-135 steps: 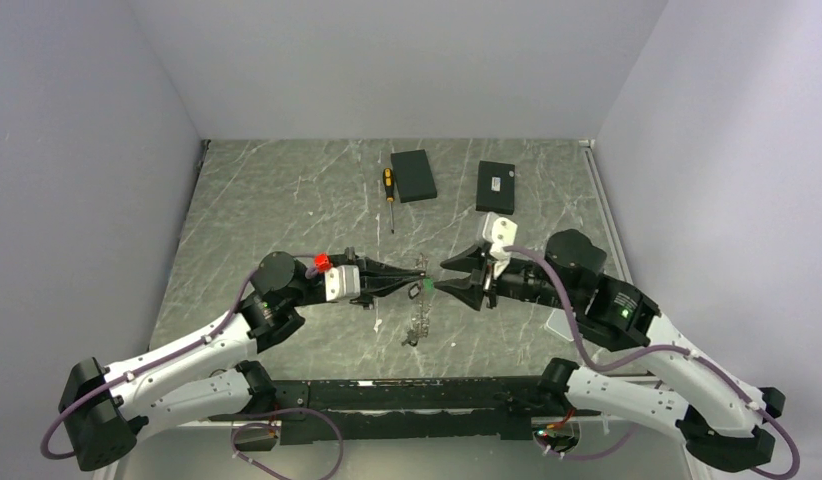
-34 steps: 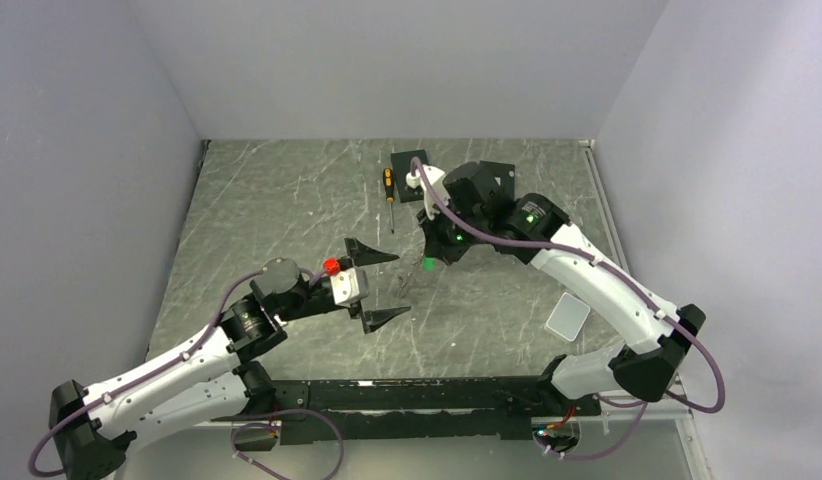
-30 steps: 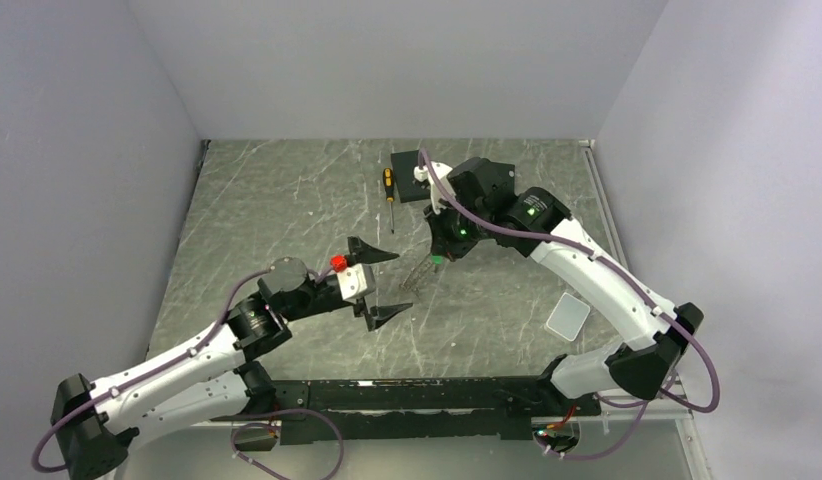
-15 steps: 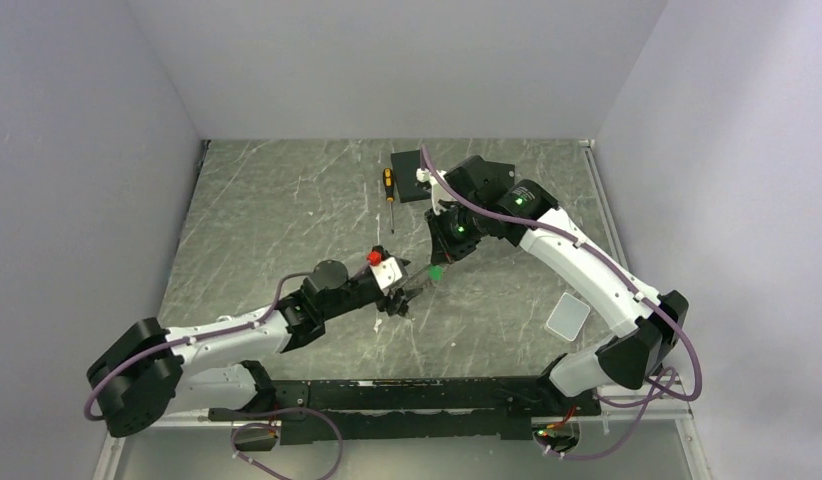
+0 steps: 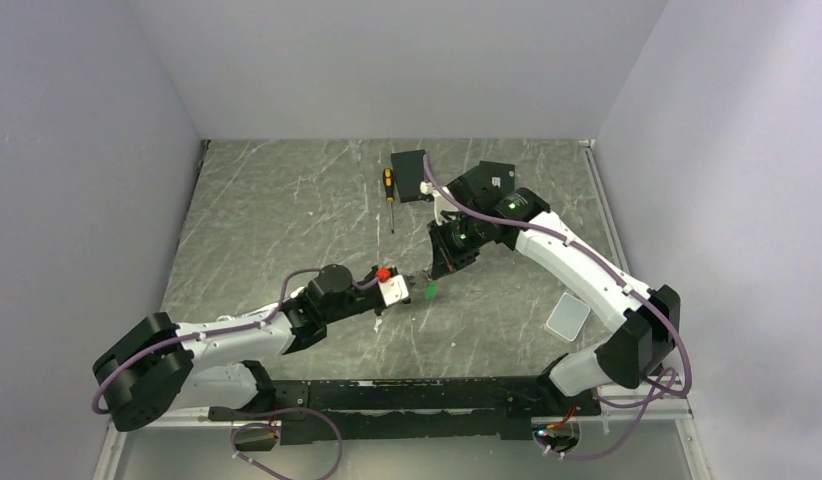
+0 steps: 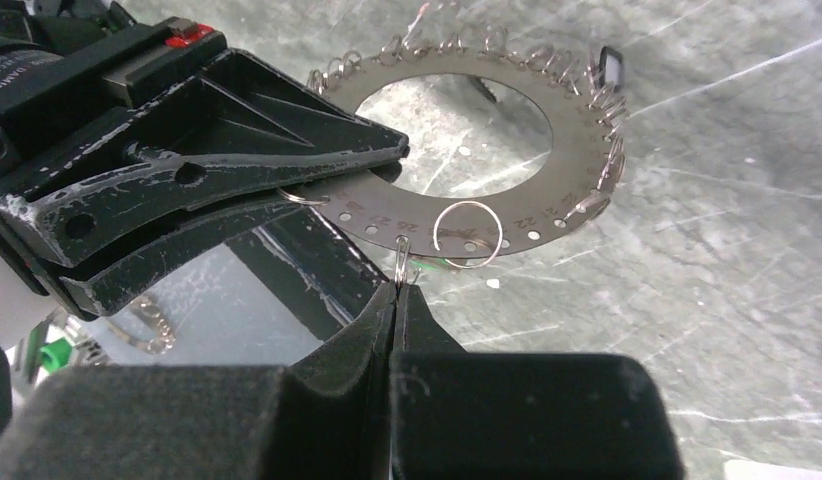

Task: Put the keys on the keyring

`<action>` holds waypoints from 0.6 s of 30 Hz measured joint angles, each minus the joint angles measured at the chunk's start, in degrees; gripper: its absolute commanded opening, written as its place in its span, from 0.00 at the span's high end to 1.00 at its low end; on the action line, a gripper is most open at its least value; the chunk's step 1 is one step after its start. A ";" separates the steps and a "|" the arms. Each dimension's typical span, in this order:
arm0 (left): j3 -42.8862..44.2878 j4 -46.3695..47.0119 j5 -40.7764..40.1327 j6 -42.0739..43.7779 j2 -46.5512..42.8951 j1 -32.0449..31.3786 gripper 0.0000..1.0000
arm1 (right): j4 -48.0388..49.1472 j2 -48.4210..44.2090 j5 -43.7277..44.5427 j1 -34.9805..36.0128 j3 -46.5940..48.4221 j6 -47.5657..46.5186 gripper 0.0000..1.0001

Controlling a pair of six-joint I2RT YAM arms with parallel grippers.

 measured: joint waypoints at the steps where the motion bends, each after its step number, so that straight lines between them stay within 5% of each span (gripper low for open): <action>1: -0.70 -0.24 0.42 1.44 -0.46 0.00 1.00 | 0.63 0.04 -0.92 -0.24 -0.96 0.17 1.00; 3: -1.95 -0.96 1.03 3.74 -1.40 0.00 0.83 | 1.92 0.42 -3.02 -0.68 -3.04 0.61 1.00; 6: -2.89 -3.39 1.51 6.93 -2.36 -0.02 0.35 | 3.32 1.31 -5.46 -1.20 -5.31 1.14 1.00; 10: -3.08 -5.27 1.99 8.09 -4.04 0.00 0.10 | 3.96 3.67 -7.82 -2.03 -6.43 1.79 1.00; 18: -3.67 -9.03 2.27 3.32 -16.92 0.00 0.15 | 6.14 4.17 -9.44 -3.21 -6.43 4.92 1.00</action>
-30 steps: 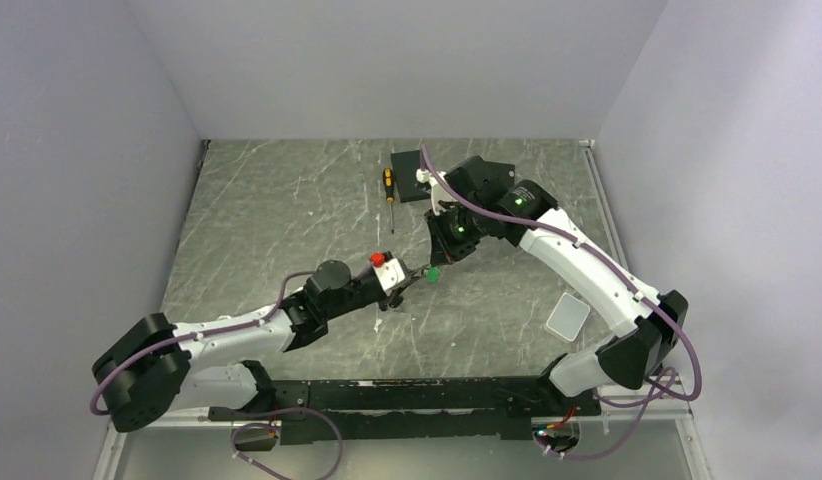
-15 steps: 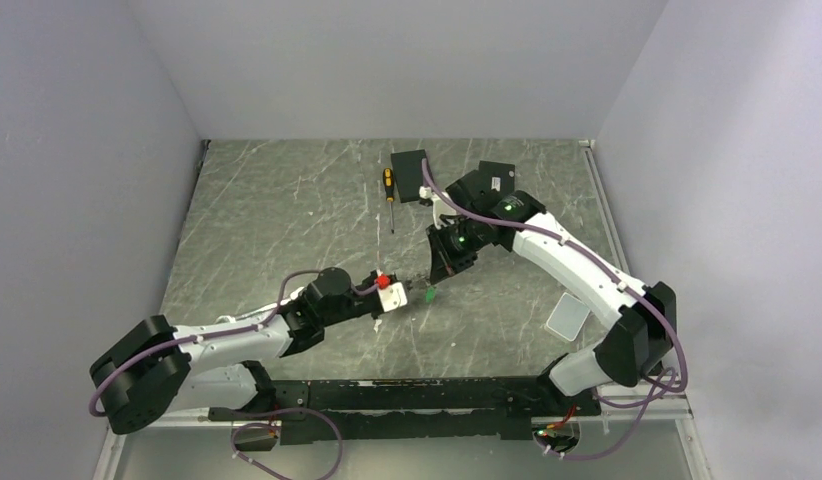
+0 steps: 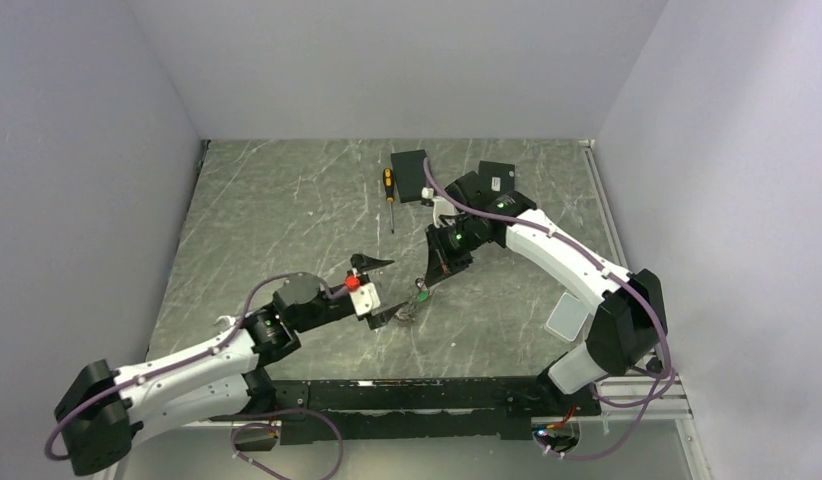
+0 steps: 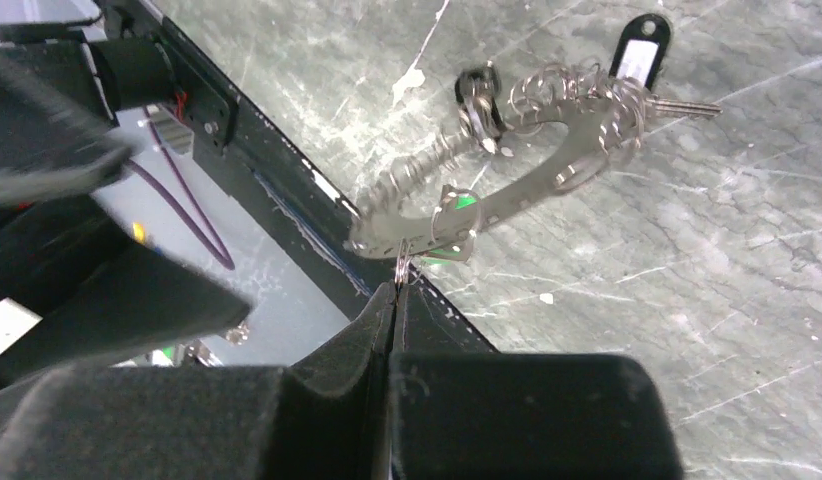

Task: Put the keys on the keyring

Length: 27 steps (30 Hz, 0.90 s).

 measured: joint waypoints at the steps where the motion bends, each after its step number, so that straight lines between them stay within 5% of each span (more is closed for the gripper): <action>1: 0.66 -1.44 0.04 -1.16 -1.92 0.00 0.16 | 0.17 0.00 -0.04 -0.26 0.00 0.83 1.00; 10: 6.49 -7.76 8.94 -15.34 -4.24 -0.02 0.31 | 1.22 1.97 -3.32 -4.72 -0.13 10.19 1.00; 20: 1.16 10.34 15.43 -30.42 20.13 -2.47 0.36 | 1.20 2.62 -4.37 -6.62 -0.13 16.65 1.00; 23: 2.29 10.99 10.16 -30.36 27.63 -3.15 0.21 | 1.05 2.62 -4.76 -7.41 -0.13 17.07 1.00; 27: 0.79 15.02 2.47 -29.24 29.20 -3.28 0.15 | 1.01 2.62 -6.23 -7.96 -0.13 17.05 1.00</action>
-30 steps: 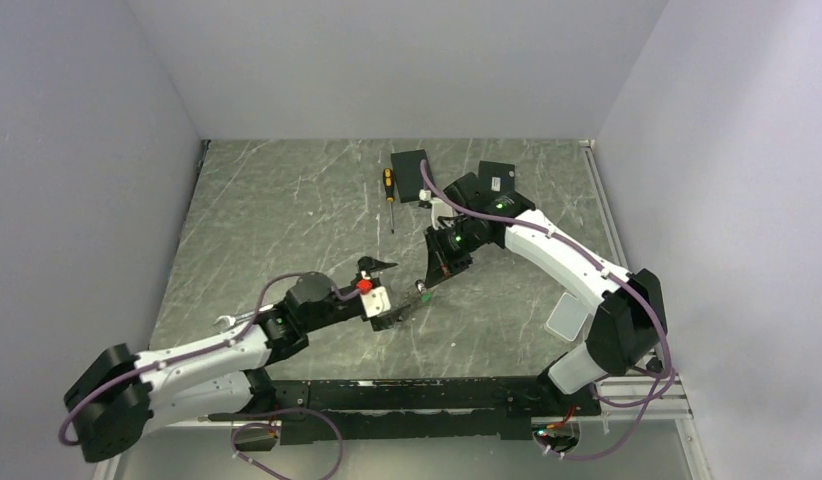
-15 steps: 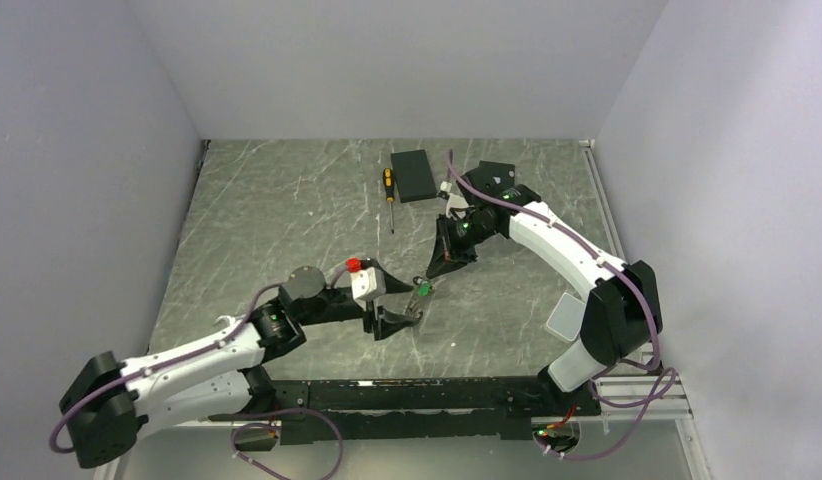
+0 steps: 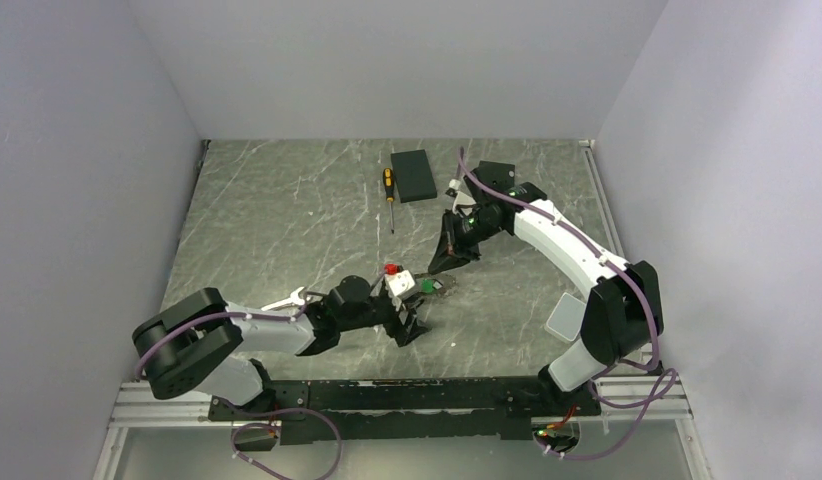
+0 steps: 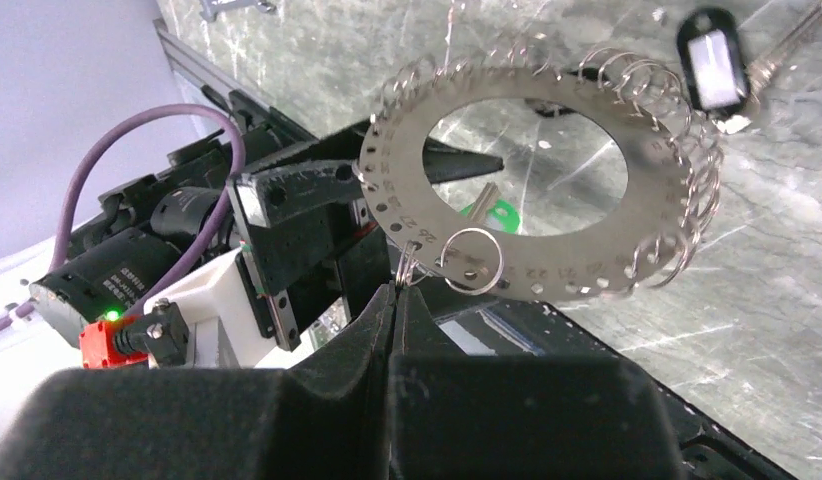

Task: Put the keys on the keyring

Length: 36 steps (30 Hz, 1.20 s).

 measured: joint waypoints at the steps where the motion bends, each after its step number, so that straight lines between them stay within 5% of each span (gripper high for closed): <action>1: -0.31 0.92 -1.29 0.37 -0.02 0.02 0.15 | 0.00 0.00 -0.50 -0.02 0.00 -0.02 1.00; 9: -1.57 9.49 -6.58 5.73 -0.26 0.00 0.18 | 0.26 -0.09 -5.01 -0.07 -0.35 -0.94 1.00; 15: -3.02 19.63 -5.40 9.29 2.51 0.00 0.60 | 0.90 -0.61 -6.56 -0.07 -2.75 -1.11 1.00; 21: -3.61 24.65 -5.49 9.84 4.61 -0.04 0.67 | 2.08 -1.11 -7.26 -0.07 -3.02 -1.18 1.00; 25: -3.63 24.83 -5.49 9.84 4.59 -0.04 0.73 | 2.58 -1.70 -7.43 -0.07 -3.52 -1.53 1.00; 32: -3.58 19.63 -5.44 10.16 0.11 -0.20 0.98 | 2.97 -1.73 -7.21 -0.09 -3.72 -4.15 1.00; 36: -3.52 13.29 -6.16 10.86 -5.07 -0.02 1.00 | 2.78 -2.67 -6.75 -0.09 -3.78 -6.88 1.00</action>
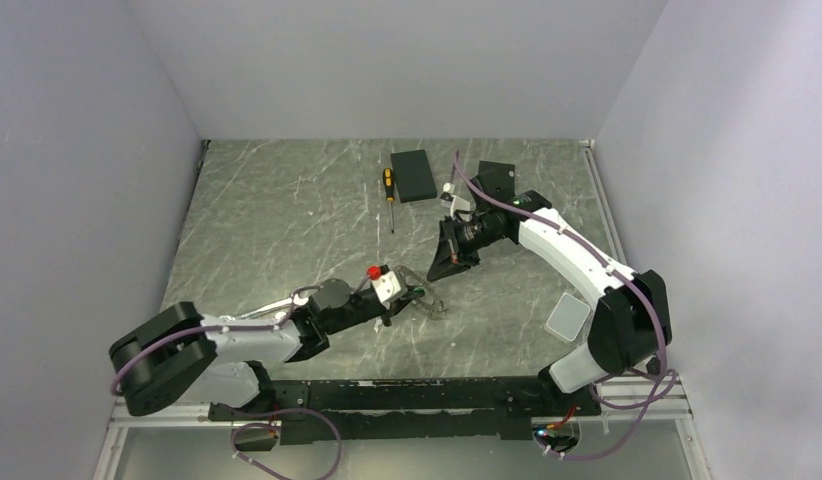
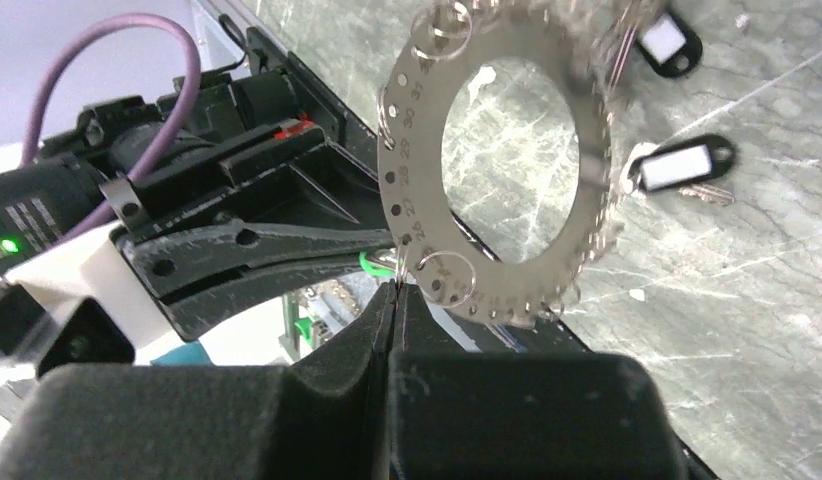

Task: Put the keys on the keyring

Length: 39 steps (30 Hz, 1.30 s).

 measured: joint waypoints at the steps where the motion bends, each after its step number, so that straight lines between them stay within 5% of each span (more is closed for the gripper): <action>1: 0.02 -1.99 -0.37 0.09 -1.86 -0.02 1.00 | 0.00 -0.50 0.00 0.07 -0.09 -0.52 1.00; 17: 1.01 -17.70 -2.29 0.83 -13.46 -0.04 1.00 | 3.85 -5.53 -3.69 2.08 -3.69 -5.22 1.00; 32: 13.27 -48.52 -2.47 2.40 -21.05 -0.17 1.00 | 5.31 -6.08 -0.33 8.13 -3.72 -12.98 1.00; 39: 15.93 -54.55 -2.01 3.98 -20.94 -0.20 1.00 | 5.57 -6.51 1.31 10.01 -3.72 -14.43 1.00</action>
